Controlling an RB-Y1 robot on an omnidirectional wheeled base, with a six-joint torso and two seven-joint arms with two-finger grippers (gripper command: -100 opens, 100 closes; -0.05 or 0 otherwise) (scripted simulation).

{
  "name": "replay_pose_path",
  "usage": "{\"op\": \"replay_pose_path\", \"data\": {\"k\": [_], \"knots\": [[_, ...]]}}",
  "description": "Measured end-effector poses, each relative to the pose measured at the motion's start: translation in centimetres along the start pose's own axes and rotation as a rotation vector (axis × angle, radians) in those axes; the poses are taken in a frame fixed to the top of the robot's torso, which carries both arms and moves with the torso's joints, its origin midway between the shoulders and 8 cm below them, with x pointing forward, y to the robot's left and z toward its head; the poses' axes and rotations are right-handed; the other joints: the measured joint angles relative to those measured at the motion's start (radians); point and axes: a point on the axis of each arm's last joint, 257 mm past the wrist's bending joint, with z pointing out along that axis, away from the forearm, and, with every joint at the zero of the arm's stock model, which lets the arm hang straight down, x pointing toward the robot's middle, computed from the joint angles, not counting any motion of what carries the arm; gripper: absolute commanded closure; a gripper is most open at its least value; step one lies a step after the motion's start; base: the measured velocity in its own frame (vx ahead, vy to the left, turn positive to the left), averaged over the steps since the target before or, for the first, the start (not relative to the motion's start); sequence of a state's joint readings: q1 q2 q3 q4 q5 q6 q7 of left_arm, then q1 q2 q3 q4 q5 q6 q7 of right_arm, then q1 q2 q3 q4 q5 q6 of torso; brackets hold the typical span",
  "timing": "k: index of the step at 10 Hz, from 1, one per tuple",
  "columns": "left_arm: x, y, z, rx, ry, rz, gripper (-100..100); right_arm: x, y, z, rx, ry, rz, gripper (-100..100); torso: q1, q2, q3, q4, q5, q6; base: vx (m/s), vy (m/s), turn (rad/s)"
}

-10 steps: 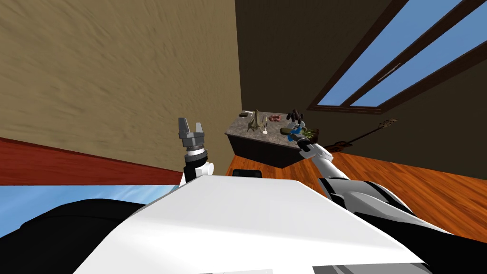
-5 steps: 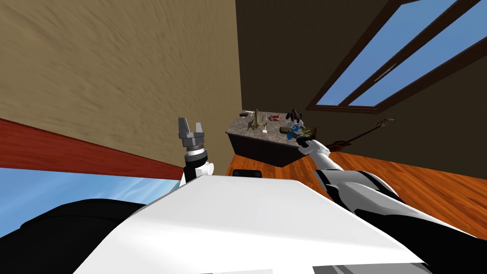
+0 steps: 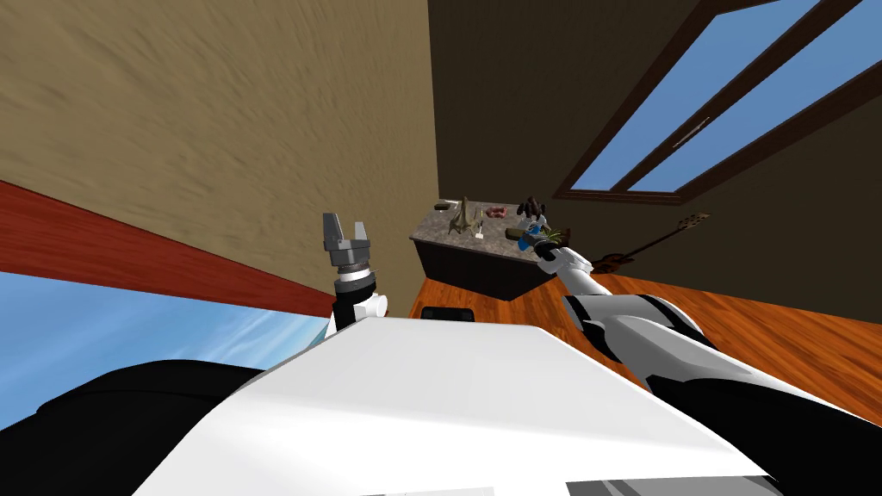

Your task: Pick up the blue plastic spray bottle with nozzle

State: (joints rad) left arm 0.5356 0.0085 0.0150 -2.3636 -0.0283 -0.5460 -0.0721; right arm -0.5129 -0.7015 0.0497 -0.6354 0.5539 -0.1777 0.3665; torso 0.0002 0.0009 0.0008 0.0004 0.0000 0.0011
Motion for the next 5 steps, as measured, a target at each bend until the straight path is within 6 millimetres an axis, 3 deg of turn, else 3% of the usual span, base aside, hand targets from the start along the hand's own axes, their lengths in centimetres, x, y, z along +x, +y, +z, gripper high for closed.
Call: {"op": "replay_pose_path", "data": {"k": [3,4,5], "knots": [[0.00,0.00,0.00,0.000,0.000,0.000,0,0.02,-0.07,-0.01,0.002,0.001,0.001,100,0.000,-0.001,-0.001,0.000,0.000,-0.001,0.000,0.000,0.000],[0.00,0.00,0.00,0.000,0.000,0.000,0,0.03,-0.07,-0.01,0.002,0.001,0.001,0,0.000,-0.001,-0.001,0.000,0.000,-0.001,0.000,0.000,0.000],[0.00,0.00,0.00,0.000,0.000,0.000,0,0.03,-0.07,-0.01,0.002,0.001,0.001,100,0.000,-0.001,-0.001,0.000,0.000,-0.001,0.095,-0.004,-0.001]]}}
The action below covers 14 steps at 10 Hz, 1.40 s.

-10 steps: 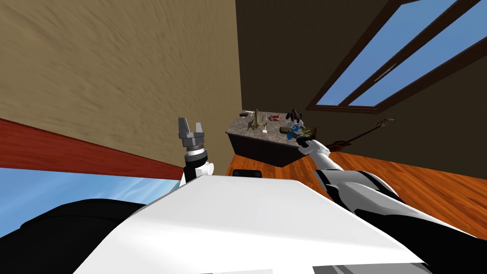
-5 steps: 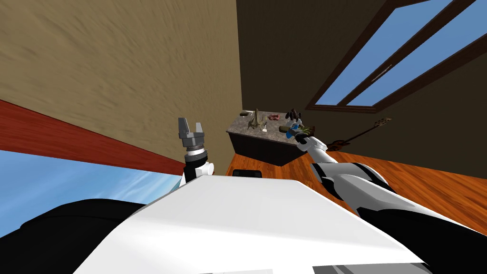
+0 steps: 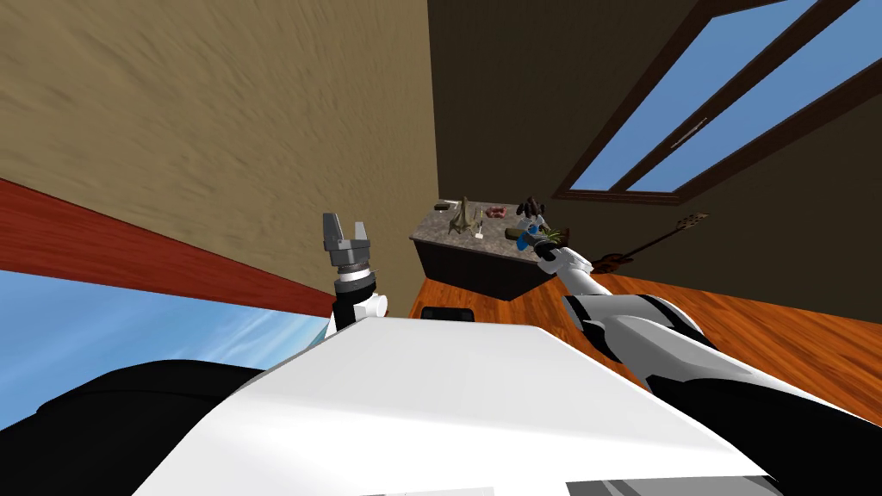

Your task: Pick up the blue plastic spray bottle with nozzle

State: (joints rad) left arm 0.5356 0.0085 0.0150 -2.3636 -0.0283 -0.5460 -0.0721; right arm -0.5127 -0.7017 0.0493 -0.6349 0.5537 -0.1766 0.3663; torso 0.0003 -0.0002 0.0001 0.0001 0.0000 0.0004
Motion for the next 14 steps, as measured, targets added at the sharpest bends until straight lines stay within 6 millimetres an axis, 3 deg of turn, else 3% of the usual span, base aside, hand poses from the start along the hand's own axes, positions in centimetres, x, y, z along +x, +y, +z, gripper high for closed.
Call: {"op": "replay_pose_path", "data": {"k": [8,14], "knots": [[0.0,0.0,0.0,0.000,0.000,0.000,0,2.8,-2.9,-4.4,0.027,-0.008,0.038,100,-0.005,-0.012,-0.008,-0.005,-0.004,0.000,0.087,-0.002,-0.008],[0.0,0.0,0.0,0.000,0.000,0.000,0,4.3,-3.4,-8.1,0.014,-0.012,0.030,100,-0.006,-0.008,-0.010,-0.012,-0.012,-0.002,0.054,0.001,-0.004]]}}
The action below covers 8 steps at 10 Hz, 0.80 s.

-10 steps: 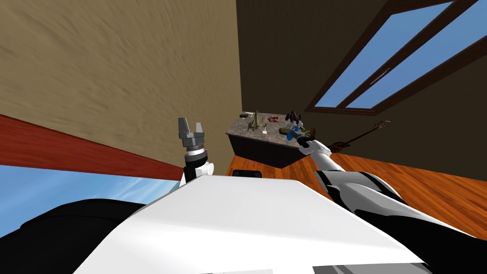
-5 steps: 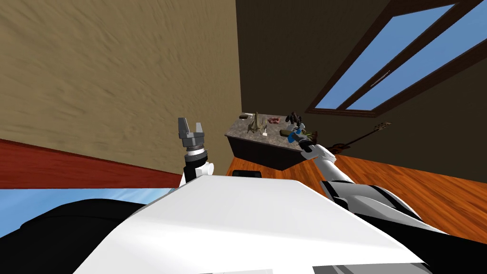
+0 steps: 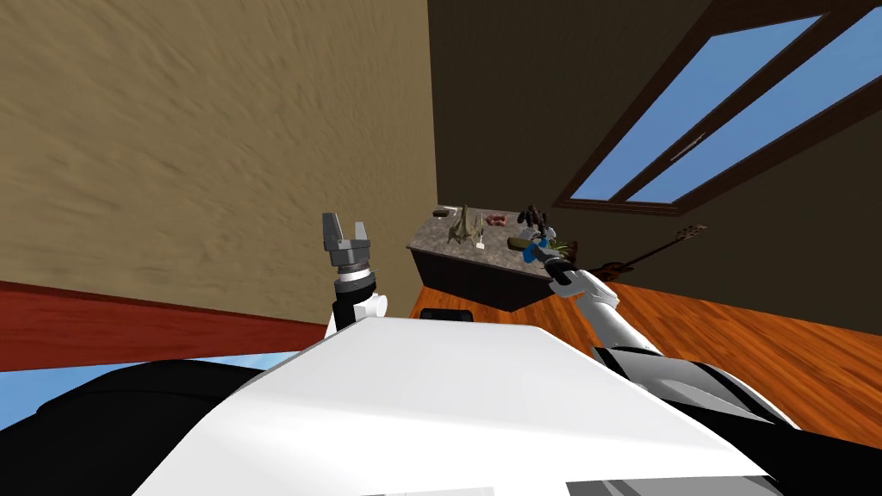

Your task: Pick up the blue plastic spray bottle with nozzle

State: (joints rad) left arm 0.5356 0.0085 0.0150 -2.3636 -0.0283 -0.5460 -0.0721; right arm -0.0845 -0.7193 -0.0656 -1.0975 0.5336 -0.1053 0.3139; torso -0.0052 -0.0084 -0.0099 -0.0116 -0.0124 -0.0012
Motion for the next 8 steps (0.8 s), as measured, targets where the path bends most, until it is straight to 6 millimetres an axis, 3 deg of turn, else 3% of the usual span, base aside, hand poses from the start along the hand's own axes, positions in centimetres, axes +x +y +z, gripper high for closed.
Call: {"op": "replay_pose_path", "data": {"k": [8], "knots": [[0.0,0.0,0.0,0.000,0.000,0.000,0,1.3,-1.7,-5.7,0.012,0.000,0.006,100,0.000,-0.005,-0.004,-0.004,-0.003,0.001,0.077,0.000,-0.007]]}}
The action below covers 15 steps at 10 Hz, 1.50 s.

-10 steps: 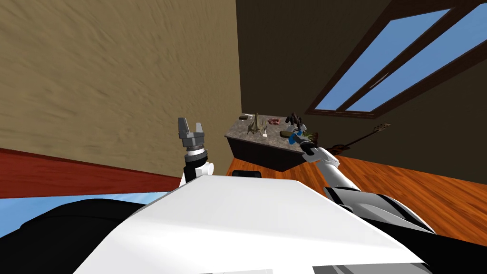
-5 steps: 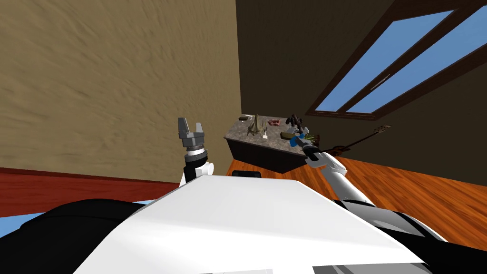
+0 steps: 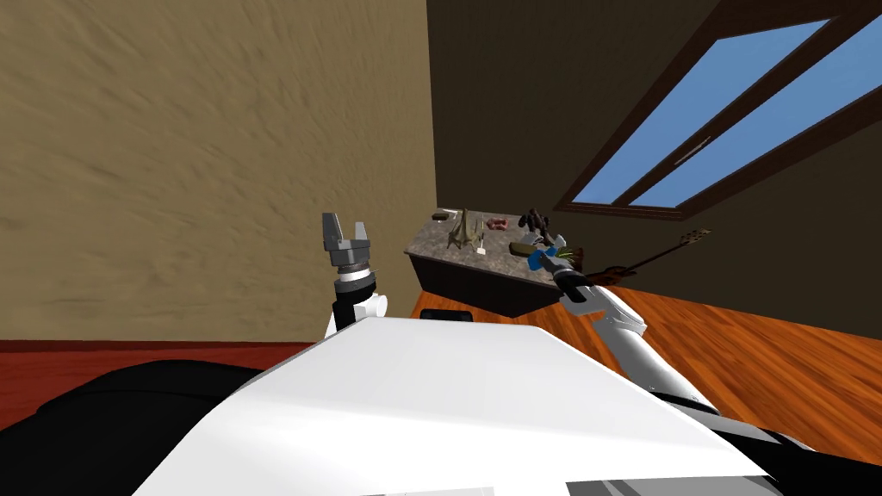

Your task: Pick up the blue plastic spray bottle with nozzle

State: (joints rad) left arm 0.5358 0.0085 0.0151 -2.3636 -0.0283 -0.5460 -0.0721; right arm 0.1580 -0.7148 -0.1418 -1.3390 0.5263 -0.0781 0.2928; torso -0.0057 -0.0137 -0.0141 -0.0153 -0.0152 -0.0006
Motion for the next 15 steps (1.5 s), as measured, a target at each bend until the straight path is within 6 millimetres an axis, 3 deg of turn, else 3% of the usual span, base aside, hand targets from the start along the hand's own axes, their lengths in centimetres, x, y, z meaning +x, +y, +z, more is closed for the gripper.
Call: {"op": "replay_pose_path", "data": {"k": [9,15], "knots": [[0.0,0.0,0.0,0.000,0.000,0.000,0,-0.3,-0.8,-6.5,-0.001,0.005,-0.017,100,0.001,0.000,0.000,0.000,0.000,-0.001,0.059,0.002,-0.006],[0.0,0.0,0.0,0.000,0.000,0.000,0,-0.9,0.4,-11.0,-0.030,0.014,-0.036,100,0.002,0.004,0.002,0.000,0.000,-0.002,0.042,-0.002,-0.003]]}}
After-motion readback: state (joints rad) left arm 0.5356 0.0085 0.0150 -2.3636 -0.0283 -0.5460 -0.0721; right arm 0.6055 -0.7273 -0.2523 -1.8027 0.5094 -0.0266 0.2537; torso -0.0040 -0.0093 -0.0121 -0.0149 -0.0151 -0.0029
